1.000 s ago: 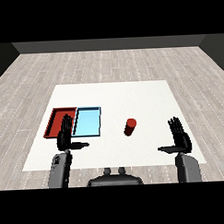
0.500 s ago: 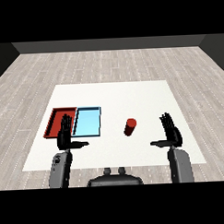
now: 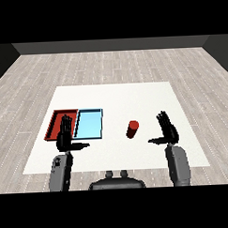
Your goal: Pick the red can and put it in the red box
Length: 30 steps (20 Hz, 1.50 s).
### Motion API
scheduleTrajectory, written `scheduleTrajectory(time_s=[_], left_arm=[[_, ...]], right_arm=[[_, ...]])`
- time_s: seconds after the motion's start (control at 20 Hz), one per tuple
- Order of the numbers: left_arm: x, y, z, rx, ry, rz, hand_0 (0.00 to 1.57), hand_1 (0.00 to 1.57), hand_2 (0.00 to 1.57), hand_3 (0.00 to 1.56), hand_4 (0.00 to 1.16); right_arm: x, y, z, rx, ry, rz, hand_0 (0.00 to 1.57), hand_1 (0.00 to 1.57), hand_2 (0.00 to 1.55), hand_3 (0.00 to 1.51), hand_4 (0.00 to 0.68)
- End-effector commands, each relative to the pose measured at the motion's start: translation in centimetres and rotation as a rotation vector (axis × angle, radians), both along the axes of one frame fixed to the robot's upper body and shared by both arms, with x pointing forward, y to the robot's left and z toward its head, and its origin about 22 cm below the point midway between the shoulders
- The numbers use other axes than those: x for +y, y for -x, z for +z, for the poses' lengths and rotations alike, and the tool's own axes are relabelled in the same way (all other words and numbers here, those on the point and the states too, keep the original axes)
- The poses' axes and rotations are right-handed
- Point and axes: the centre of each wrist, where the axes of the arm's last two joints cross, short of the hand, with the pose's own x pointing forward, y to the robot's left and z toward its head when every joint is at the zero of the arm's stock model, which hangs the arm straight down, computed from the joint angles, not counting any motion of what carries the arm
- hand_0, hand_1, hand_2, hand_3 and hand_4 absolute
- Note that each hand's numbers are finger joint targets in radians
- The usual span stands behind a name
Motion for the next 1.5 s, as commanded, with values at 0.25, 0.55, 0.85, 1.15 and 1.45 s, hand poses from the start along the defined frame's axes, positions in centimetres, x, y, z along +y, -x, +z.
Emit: scheduleTrajectory(time_s=[0.25,0.55,0.85,1.15,1.45], left_arm=[[0.7,0.9,-2.3,0.007,-0.003,-0.013,0.0,0.0,0.0,0.0,0.0],[0.0,1.2,0.2,-0.007,-0.005,0.024,0.0,0.0,0.0,0.0,0.0],[0.4,-0.4,1.1,-0.008,0.016,-0.009,0.0,0.0,0.0,0.0,0.0],[0.4,-0.4,-0.6,0.001,0.001,0.002,0.0,0.0,0.0,0.0,0.0],[-1.1,1.4,0.4,-0.009,-0.001,-0.016,0.0,0.0,0.0,0.0,0.0]], right_arm=[[3.3,-1.5,-3.2,0.05,-0.075,0.02,0.0,0.0,0.0,0.0,0.0],[3.6,-4.0,-2.8,0.068,-0.111,0.033,0.0,0.0,0.0,0.0,0.0],[7.5,-0.8,-5.3,0.083,-0.143,0.048,0.0,0.0,0.0,0.0,0.0],[8.3,-1.8,-6.1,0.102,-0.158,0.047,0.0,0.0,0.0,0.0,0.0],[7.9,-3.0,-5.8,0.12,-0.18,0.056,0.0,0.0,0.0,0.0,0.0]])
